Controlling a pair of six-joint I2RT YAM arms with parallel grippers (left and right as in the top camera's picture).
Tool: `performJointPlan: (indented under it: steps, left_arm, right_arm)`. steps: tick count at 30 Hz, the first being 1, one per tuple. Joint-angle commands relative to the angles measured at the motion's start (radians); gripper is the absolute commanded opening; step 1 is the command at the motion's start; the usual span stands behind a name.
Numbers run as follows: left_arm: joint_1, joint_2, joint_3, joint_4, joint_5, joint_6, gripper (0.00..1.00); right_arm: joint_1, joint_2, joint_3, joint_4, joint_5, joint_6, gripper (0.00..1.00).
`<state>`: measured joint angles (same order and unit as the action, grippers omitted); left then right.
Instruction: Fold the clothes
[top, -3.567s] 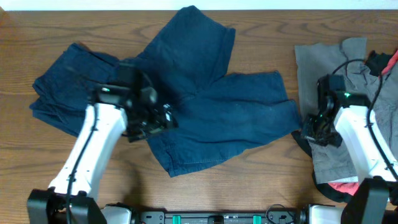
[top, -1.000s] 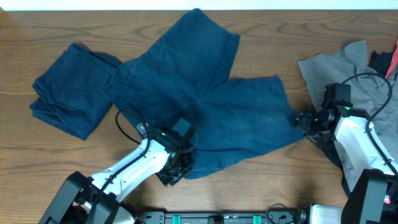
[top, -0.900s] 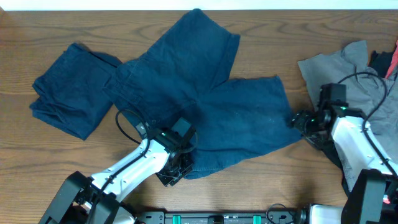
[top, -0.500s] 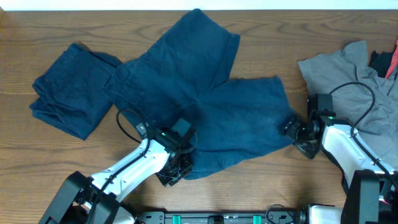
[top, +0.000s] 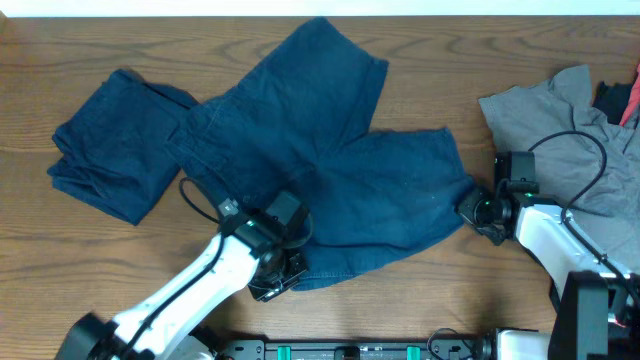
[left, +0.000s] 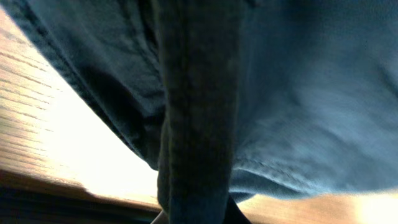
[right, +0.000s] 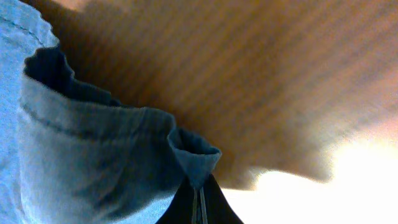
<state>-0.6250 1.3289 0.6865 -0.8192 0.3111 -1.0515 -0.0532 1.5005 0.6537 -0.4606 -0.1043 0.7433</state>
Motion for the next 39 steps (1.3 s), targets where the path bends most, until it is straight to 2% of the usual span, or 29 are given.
performJointPlan:
  steps: [1,11,20,23,26,30,33,39]
  left_arm:
    - [-0.005,-0.09,-0.006,-0.01,0.002,0.067,0.06]
    - [-0.098,-0.392,0.003,0.016,-0.083,0.043,0.06]
    - [-0.246,-0.492,0.084,-0.012,-0.192,-0.024,0.06]
    - [-0.274,-0.493,0.113,-0.037,-0.24,-0.024,0.06]
    - [-0.282,-0.497,0.117,-0.035,-0.323,-0.028,0.06]
    - [-0.278,-0.493,0.117,-0.027,-0.526,-0.077,0.06]
    - [-0.25,-0.483,0.117,-0.001,-0.64,-0.08,0.06]
    - [-0.106,-0.435,0.117,0.061,-0.667,-0.056,0.06]
  right_arm:
    - [-0.011,-0.092,0.04,-0.055,0.005,0.011,0.01]
    - [-0.112,-0.404,0.217,-0.332,0.121,-0.175,0.01]
    - [-0.169,-0.474,0.384,-0.509,0.161,-0.253,0.01]
    - [-0.169,-0.472,0.417,-0.457,0.176,-0.306,0.01]
    - [-0.166,-0.458,0.432,-0.318,0.122,-0.387,0.01]
    - [-0.134,-0.409,0.434,-0.106,-0.032,-0.446,0.01]
    - [-0.07,-0.344,0.447,-0.002,-0.065,-0.445,0.01]
    - [0.079,-0.148,0.579,0.019,-0.05,-0.473,0.01]
